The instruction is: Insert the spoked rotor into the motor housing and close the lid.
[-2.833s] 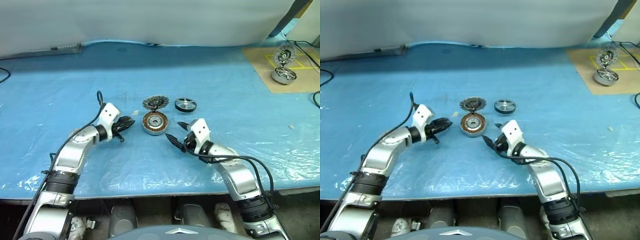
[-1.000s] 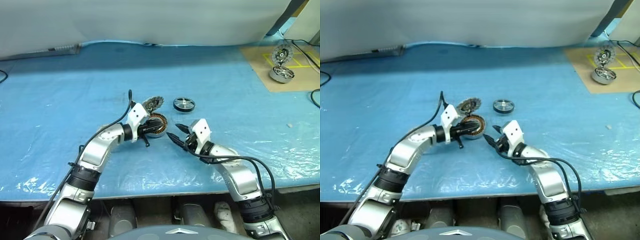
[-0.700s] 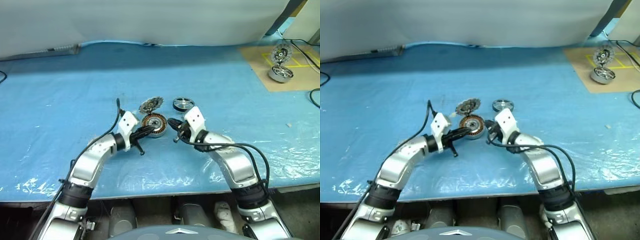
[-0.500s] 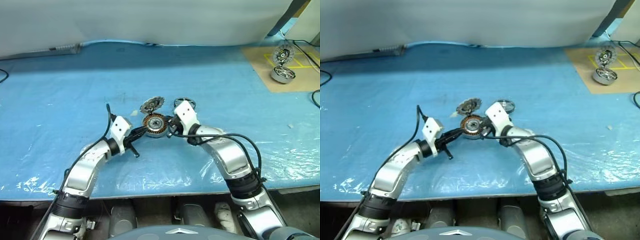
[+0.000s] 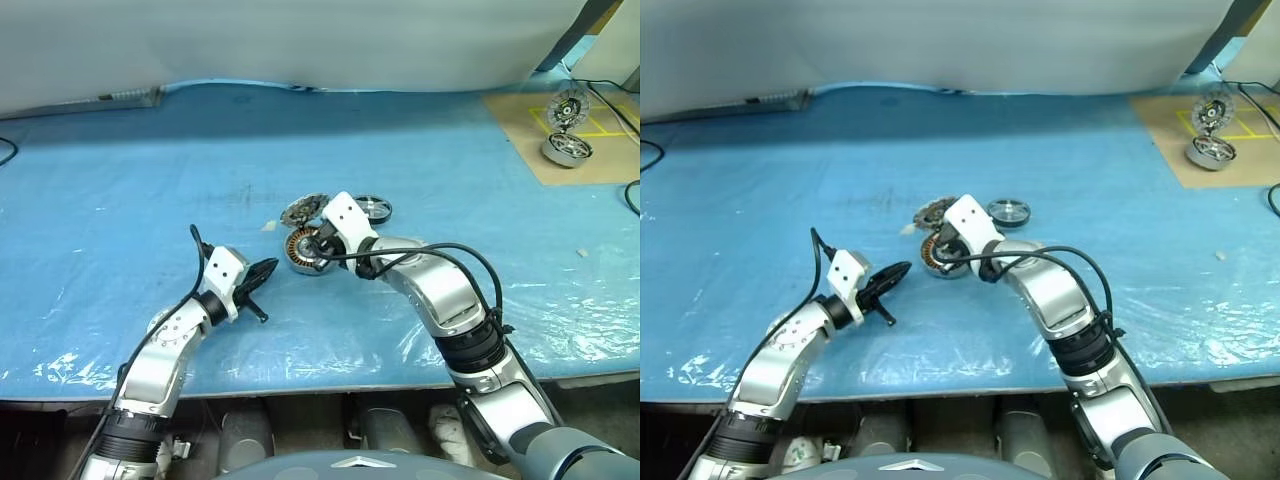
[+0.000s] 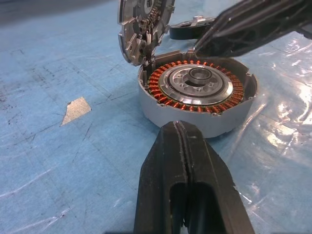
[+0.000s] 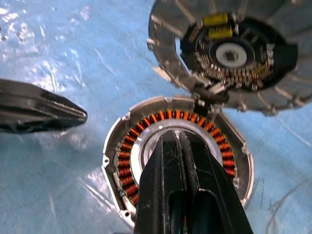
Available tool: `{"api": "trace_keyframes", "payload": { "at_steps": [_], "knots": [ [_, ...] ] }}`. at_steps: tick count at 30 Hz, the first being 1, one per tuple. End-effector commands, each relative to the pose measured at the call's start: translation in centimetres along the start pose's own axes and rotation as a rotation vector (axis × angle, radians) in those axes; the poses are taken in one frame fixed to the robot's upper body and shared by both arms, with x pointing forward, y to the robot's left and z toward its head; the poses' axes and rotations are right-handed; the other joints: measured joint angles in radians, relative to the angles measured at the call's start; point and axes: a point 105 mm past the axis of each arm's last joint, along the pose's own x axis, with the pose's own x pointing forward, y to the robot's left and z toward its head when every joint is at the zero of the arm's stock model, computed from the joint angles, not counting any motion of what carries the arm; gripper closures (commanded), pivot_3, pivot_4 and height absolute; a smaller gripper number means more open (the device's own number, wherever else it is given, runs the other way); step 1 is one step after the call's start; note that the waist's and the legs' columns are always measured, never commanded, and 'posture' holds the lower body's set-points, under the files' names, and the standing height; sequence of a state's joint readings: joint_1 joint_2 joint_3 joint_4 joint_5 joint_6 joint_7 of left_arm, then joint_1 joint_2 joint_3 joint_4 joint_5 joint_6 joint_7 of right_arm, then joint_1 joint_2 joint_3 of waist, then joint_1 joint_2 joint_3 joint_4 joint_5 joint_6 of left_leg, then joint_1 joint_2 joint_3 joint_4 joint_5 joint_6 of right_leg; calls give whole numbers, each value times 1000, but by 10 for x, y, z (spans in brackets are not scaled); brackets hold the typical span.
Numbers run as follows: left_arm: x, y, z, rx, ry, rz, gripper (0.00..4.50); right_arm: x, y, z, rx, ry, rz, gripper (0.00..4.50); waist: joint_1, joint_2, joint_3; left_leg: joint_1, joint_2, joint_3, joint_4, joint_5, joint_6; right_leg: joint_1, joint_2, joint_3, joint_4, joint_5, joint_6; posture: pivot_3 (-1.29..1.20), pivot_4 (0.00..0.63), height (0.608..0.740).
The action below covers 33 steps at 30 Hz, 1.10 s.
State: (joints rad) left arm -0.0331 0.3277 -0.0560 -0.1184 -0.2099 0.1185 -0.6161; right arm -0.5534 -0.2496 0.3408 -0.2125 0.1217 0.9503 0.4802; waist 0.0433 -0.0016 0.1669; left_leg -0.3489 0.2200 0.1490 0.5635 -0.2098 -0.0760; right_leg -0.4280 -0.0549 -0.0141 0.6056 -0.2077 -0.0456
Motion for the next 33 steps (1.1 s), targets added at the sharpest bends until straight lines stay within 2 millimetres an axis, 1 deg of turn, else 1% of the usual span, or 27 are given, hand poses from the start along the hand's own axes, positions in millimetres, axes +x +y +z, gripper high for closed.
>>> {"api": "trace_keyframes", "payload": {
  "at_steps": [1, 8, 13, 17, 20, 26, 33],
  "knots": [
    [0, -1, 5, 17, -30, 8, 4500, 0, 4, 2, -22, -4, 13, 4459, 0, 0, 0, 0, 0, 0, 0, 0, 0, 0, 0, 0, 0, 0, 0, 0, 150, 740],
    [5, 0, 10, 11, -36, 9, 4500, 3, 1, -7, -19, 41, 11, 4459, 0, 0, 0, 0, 0, 0, 1, 0, 0, 0, 0, 0, 1, 0, 0, 0, 150, 740],
    [2, -2, 7, 10, -30, 17, 4500, 5, 1, -12, -18, 58, 10, 4459, 0, 0, 0, 0, 0, 0, 1, 0, 0, 0, 0, 1, 1, 0, 0, 0, 150, 740],
    [-2, 0, 2, 13, -22, 25, 4500, 8, -1, -9, -8, 58, -4, 4459, -1, 0, 0, 0, 0, 0, 1, 0, 0, 1, 0, 1, 2, 0, 0, 0, 150, 740],
    [-3, 0, -1, 16, -16, 29, 4500, 9, -2, -11, 13, 89, -9, 4459, -1, 0, 0, 0, 0, 0, 2, 0, 0, 1, 0, 1, 2, 0, 0, 0, 150, 740],
    [-2, 0, -3, 17, -15, 31, 4500, 12, 9, -10, 18, 101, 61, 4459, -1, 0, 0, 0, 0, 0, 2, 0, 0, 1, 0, 1, 2, 0, 0, 0, 150, 740],
    [-1, 0, -3, 18, -18, 33, 4500, 17, 18, -5, 3, 93, 95, 4459, -2, 0, 0, 0, 0, 0, 2, 0, 0, 1, 0, 1, 3, 0, 0, 0, 150, 740]
  ]
}}
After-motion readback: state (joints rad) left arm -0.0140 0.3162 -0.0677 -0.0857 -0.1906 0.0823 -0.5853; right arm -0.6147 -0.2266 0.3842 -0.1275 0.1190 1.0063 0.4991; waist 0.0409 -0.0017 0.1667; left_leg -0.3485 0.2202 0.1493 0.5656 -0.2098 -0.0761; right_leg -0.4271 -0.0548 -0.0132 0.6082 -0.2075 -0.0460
